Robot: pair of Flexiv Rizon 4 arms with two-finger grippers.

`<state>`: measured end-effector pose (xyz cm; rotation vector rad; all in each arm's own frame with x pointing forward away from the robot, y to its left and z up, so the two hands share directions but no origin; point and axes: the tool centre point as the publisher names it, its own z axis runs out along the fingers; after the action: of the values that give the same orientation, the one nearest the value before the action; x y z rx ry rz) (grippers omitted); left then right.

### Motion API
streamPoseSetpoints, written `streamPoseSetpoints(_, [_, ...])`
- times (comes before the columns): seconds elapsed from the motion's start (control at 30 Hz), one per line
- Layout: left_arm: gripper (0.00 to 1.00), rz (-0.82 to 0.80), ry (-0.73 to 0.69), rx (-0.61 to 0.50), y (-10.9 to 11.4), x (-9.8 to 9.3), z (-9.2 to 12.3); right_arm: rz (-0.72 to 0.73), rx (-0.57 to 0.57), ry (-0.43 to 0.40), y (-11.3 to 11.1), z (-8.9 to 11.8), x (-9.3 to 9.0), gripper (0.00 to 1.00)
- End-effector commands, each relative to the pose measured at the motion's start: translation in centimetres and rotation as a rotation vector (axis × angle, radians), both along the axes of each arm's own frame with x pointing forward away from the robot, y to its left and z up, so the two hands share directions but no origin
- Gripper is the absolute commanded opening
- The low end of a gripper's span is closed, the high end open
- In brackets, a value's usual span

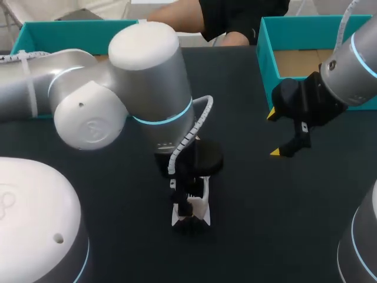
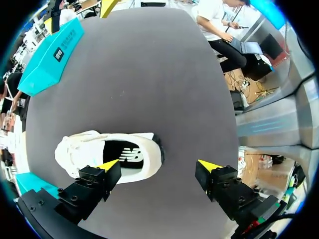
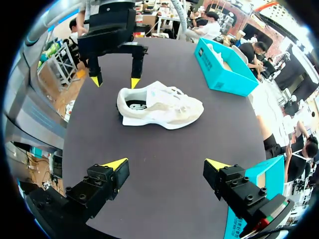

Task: Take the shoe out of the shoebox, open the shoe tongue, remove and reinsert the insole, then place the shoe into the shoebox

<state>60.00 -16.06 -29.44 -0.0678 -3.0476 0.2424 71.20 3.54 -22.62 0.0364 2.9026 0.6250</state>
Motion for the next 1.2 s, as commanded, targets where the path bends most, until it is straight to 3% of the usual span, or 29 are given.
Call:
streamPoseSetpoints(0.03, [0.96,0.001,0.013,0.034,-0.5,0.0,-0.9,-0.001,-0.001,-0.001,0.1,-0.1,0.0,1.0])
streamPoseSetpoints(0.13, [0.95,0.008,0.012,0.048,-0.3,0.0,-1.5,-0.001,-0.001,-0.001,0.1,-0.1,0.0,1.0])
streamPoseSetpoints(0.23, [0.82,0.02,-0.001,0.069,-0.5,0.3,-2.4,-0.001,-0.001,-0.001,0.1,-0.1,0.0,1.0])
streamPoseSetpoints(0.77, [0.58,0.07,0.01,0.124,-1.2,1.2,-6.1,-0.001,-0.001,-0.001,0.1,-0.1,0.0,1.0])
streamPoseSetpoints(1.2, [0.61,0.066,0.014,0.132,-1.1,0.6,-6.6,-0.001,-0.001,-0.001,0.1,-0.1,0.0,1.0])
